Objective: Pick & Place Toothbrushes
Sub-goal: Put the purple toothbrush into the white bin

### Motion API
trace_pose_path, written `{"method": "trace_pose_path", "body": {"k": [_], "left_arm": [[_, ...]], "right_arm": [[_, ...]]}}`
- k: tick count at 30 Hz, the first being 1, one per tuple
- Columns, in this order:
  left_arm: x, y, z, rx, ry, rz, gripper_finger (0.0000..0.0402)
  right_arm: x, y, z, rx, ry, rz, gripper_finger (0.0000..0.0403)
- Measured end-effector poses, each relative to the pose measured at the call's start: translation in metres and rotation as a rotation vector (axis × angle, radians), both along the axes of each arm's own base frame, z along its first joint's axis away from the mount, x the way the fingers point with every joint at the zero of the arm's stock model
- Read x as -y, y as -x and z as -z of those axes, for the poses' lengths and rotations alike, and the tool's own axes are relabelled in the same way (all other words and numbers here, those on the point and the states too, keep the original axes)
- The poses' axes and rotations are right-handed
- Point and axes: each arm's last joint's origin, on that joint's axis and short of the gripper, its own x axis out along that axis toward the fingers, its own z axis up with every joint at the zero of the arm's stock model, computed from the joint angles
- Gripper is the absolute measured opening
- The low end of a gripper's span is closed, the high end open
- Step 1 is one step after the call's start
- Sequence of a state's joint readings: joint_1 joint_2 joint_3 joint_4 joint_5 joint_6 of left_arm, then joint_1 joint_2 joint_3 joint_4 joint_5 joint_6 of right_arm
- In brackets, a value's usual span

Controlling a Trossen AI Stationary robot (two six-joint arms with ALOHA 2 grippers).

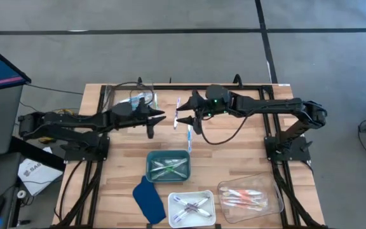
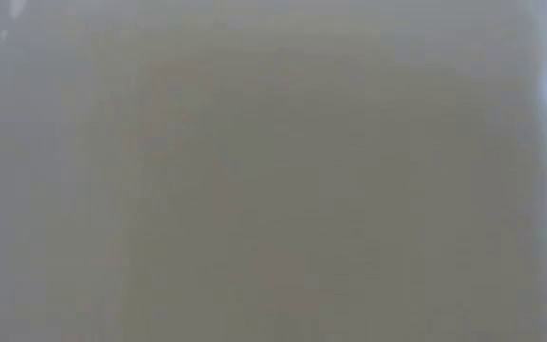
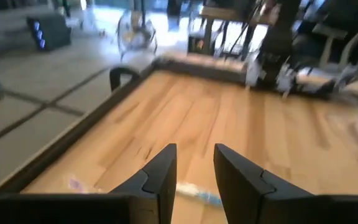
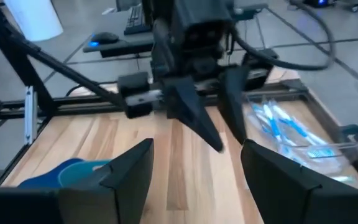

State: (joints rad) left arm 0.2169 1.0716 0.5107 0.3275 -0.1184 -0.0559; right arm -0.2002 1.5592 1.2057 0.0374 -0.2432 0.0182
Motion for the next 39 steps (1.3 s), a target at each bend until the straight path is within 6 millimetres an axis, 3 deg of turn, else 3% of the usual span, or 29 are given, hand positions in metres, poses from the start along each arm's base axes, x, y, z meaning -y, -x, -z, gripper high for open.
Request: {"method": "trace_pose_path", "body": {"k": [5,14,21,32,39], "left_arm": [[-0.006,-0.027,0.007,-0.128,0.026,-0.011,0.0101],[-0.022,-0.068,0.017,-0.320,0.034,-0.122,0.0101],[-0.039,-0.087,0.016,-0.402,0.054,-0.219,0.0101],[-0.055,-0.116,0.046,-0.507,0.129,-0.272,0.0106],[-0.058,-0.119,0.048,-0.505,0.146,-0.287,0.0126]], "right_arm": [[0.003,0.002,0.007,0.037,-0.006,-0.029,0.0235],[0.029,0.024,0.024,0.167,-0.114,-0.082,0.0235],[0.035,0.034,0.022,0.239,-0.152,-0.161,0.0235],[0.037,0.039,0.022,0.251,-0.212,-0.230,0.0235],[0.060,0.070,0.044,0.420,-0.323,-0.151,0.0235]]}}
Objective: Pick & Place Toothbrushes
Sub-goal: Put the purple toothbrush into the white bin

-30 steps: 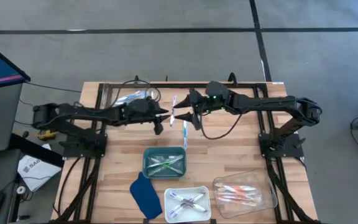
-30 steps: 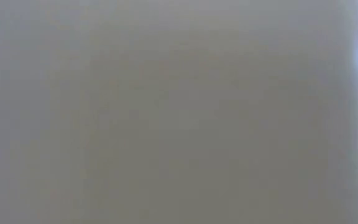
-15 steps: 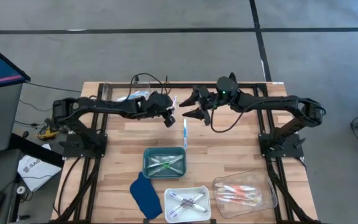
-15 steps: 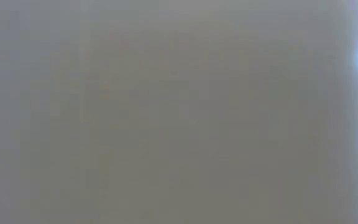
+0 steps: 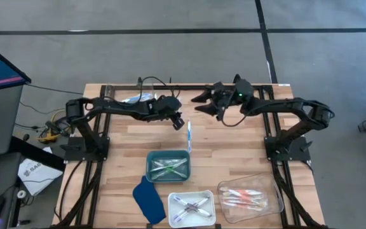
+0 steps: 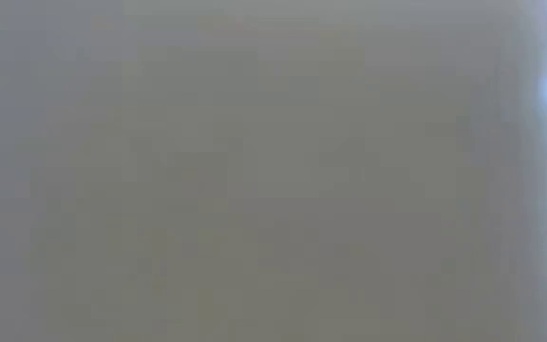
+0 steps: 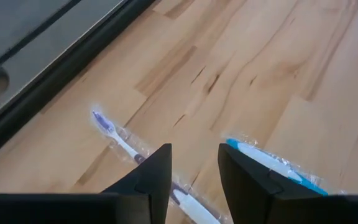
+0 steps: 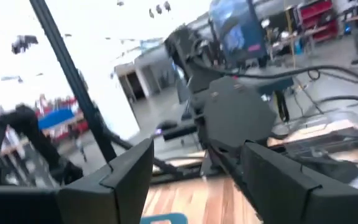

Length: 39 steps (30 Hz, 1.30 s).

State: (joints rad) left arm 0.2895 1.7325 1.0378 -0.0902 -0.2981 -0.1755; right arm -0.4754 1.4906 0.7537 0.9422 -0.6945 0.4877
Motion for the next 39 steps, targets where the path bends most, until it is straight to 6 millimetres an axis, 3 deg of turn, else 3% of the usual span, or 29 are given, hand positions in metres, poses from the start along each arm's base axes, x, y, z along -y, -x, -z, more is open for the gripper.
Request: {"method": "trace_pose_path", "body": {"k": [5,12,23,31,39], "left_arm": [[-0.008,0.002,0.006,0.017,0.063,-0.060,0.0148],[-0.025,0.005,0.040,-0.054,0.206,-0.115,0.0192],[-0.028,-0.015,0.063,-0.113,0.211,-0.090,0.0224],[-0.026,-0.015,0.067,-0.142,0.207,-0.091,0.0190],[-0.026,-0.014,0.067,-0.155,0.212,-0.097,0.0114]], "right_arm": [[0.006,0.012,0.003,0.056,-0.020,-0.013,0.0235],[-0.001,0.010,0.001,0.084,-0.009,-0.046,0.0235],[-0.001,0.010,0.001,0.083,-0.009,-0.047,0.0235],[-0.002,0.010,0.001,0.080,-0.005,-0.062,0.0235],[-0.002,0.010,0.001,0.080,-0.005,-0.064,0.0235]]}}
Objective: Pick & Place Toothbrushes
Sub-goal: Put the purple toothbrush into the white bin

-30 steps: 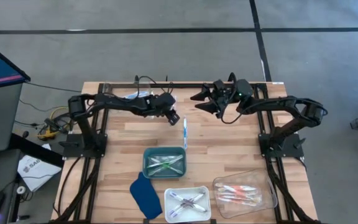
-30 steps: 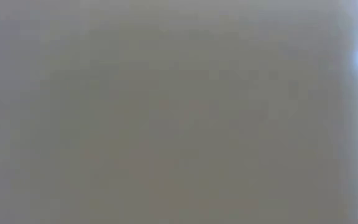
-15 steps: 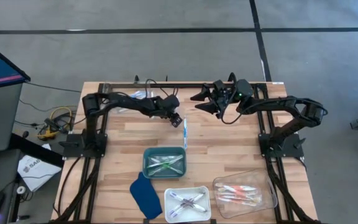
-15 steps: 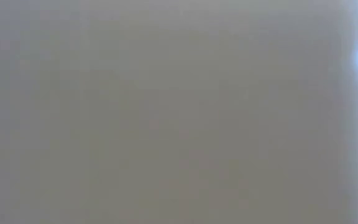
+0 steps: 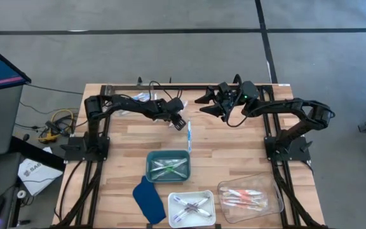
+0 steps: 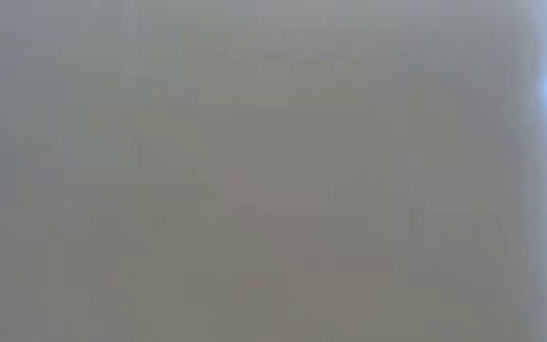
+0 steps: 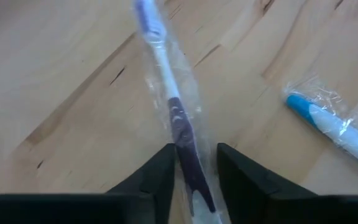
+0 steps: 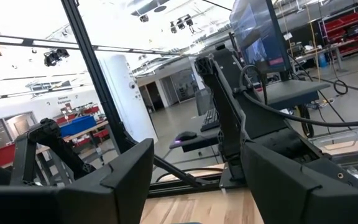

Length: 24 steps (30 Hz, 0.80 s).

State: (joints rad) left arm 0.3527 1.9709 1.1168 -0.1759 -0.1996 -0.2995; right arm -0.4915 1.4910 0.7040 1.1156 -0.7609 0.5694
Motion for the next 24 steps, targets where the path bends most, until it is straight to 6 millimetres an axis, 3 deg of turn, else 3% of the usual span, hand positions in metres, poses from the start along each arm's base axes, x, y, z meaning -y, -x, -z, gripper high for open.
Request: {"method": "trace_pose_path", "body": {"k": [9,18,24], "left_arm": [[0.001,0.001,0.000,-0.008,0.005,0.015,0.0015],[0.004,0.006,-0.009,-0.034,0.005,0.039,0.0016],[0.008,0.007,-0.039,0.035,-0.057,0.057,0.0016]], "right_arm": [[-0.002,-0.001,0.000,0.000,0.000,-0.006,0.0235],[-0.008,-0.003,-0.002,0.019,-0.005,-0.030,0.0235],[-0.008,-0.002,-0.004,0.022,-0.036,-0.041,0.0235]]}}
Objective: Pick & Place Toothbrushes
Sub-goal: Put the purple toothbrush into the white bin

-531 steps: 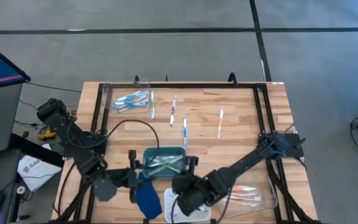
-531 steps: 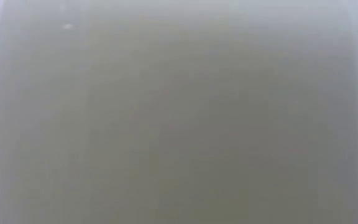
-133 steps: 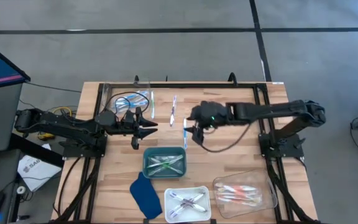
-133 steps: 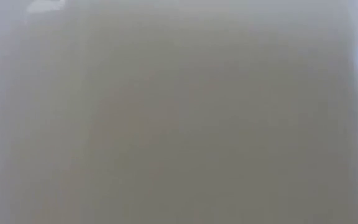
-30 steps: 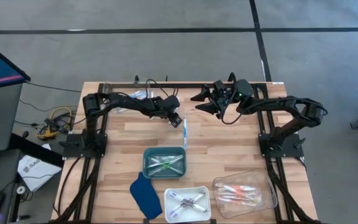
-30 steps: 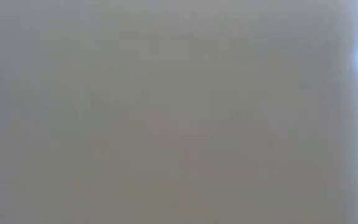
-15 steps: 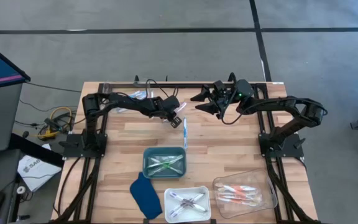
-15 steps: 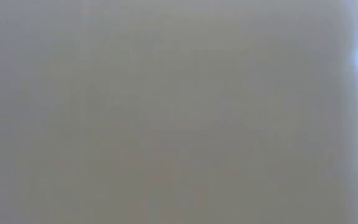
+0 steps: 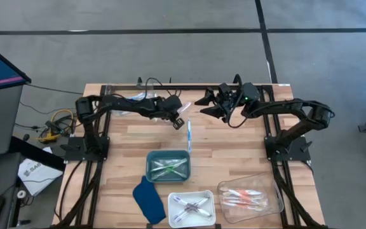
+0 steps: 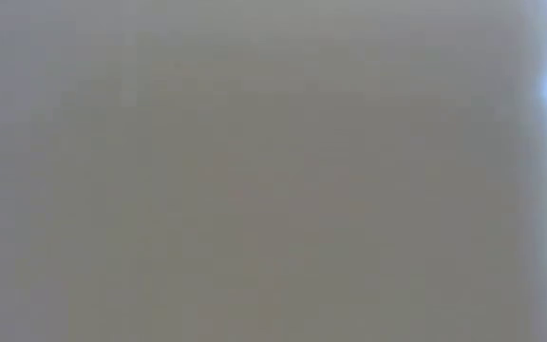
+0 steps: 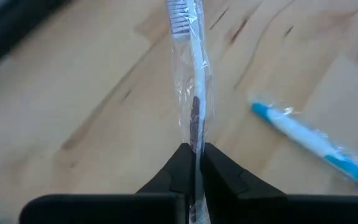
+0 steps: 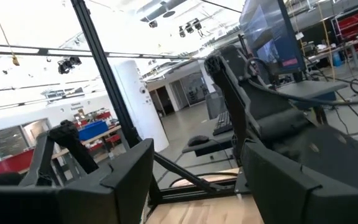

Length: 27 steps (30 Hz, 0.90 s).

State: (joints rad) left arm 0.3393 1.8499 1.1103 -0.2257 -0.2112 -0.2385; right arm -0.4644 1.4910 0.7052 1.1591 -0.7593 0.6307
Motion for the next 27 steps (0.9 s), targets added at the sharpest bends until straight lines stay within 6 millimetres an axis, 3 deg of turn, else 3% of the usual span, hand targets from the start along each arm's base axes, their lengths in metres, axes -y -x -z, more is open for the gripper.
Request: {"method": "trace_pose_path", "body": {"k": [6,12,19,27], "left_arm": [[0.010,0.006,-0.035,0.078,-0.075,0.027,0.0011],[0.019,0.024,-0.064,0.147,-0.129,0.062,0.0011],[0.029,0.045,-0.094,0.413,-0.149,0.144,0.0011],[0.044,0.059,-0.105,0.687,-0.140,0.304,0.0011]], "right_arm": [[0.000,0.000,0.000,0.002,0.001,0.000,0.0235],[-0.009,-0.001,-0.006,0.067,0.032,-0.027,0.0235],[-0.031,-0.001,-0.019,0.226,0.111,-0.091,0.0235],[-0.042,-0.002,-0.023,0.295,0.153,-0.089,0.0235]]}}
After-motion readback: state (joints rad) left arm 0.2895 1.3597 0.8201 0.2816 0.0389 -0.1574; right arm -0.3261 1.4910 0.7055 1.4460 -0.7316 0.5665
